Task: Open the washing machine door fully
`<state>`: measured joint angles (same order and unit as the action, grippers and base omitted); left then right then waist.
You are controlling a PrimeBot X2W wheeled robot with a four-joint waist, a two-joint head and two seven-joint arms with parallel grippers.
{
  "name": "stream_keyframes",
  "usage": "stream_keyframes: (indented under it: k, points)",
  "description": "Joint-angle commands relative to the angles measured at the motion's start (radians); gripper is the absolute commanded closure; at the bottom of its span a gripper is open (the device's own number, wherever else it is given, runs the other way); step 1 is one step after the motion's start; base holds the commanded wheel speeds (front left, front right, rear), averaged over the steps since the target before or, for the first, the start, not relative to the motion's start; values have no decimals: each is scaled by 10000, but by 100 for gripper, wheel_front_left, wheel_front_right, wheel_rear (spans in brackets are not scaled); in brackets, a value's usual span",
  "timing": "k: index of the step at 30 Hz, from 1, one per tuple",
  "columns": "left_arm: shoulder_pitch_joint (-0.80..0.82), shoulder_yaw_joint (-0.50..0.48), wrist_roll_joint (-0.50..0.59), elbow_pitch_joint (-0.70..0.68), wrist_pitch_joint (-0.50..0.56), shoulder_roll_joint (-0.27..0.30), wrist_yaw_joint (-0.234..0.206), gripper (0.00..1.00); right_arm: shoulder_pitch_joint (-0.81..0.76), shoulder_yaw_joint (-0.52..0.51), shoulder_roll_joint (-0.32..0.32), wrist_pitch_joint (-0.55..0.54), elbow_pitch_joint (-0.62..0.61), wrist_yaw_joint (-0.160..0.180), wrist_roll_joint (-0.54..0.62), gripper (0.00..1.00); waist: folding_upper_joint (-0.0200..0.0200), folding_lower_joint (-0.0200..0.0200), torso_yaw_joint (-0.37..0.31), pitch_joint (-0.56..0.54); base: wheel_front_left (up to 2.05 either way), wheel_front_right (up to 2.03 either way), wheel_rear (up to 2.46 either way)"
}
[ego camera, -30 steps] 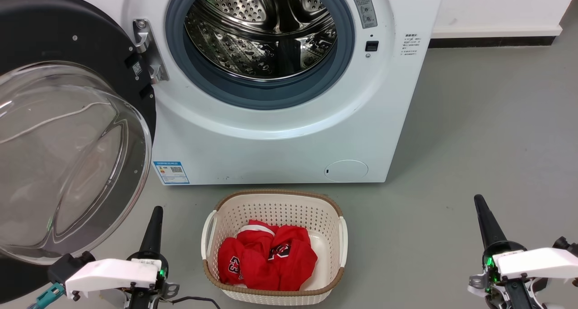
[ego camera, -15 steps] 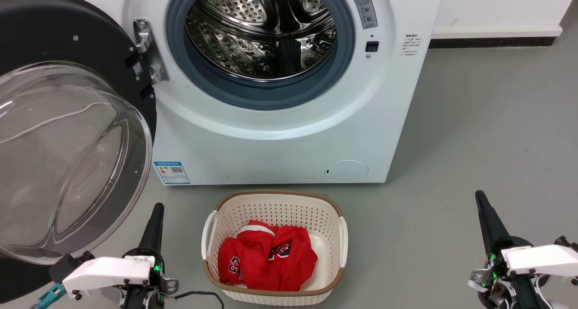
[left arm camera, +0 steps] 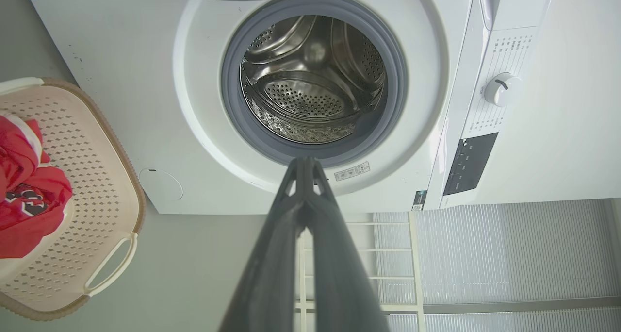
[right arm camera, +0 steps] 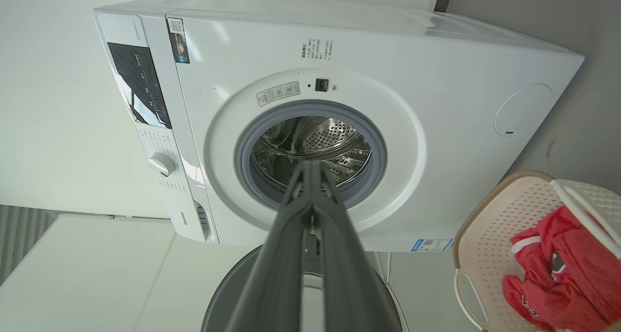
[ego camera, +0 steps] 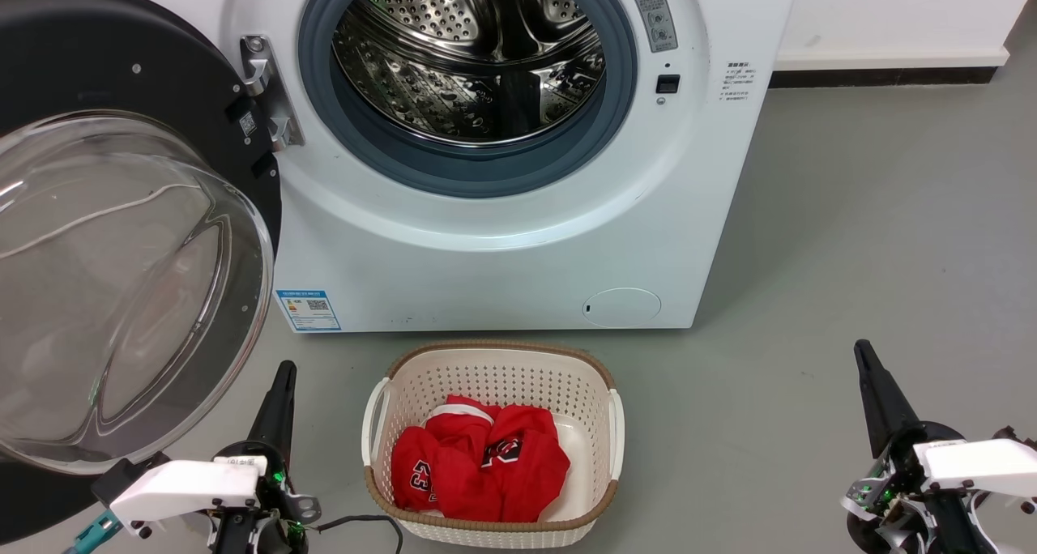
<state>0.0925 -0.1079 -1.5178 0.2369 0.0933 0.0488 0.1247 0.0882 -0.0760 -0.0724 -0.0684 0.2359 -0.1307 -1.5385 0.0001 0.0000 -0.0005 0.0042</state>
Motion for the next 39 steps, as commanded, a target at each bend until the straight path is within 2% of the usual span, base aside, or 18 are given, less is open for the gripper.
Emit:
stream_keyframes:
  k: [1, 13, 39]
  points:
    - [184, -43, -172, 19, 37, 24, 53, 100, 206, -31, 7, -55, 21, -1, -225, 100, -1, 0, 0, -1, 0, 0, 0]
    - [223, -85, -1000, 109, 253, 25, 80, 100, 237, -118, 33, -284, 91, 0, -1016, 100, -1, 0, 5, -11, 0, 0, 0]
    - [216, -80, -960, 101, 241, 25, 81, 100, 247, -203, 88, -332, 89, 0, -882, 100, -1, 0, 5, -11, 0, 0, 0]
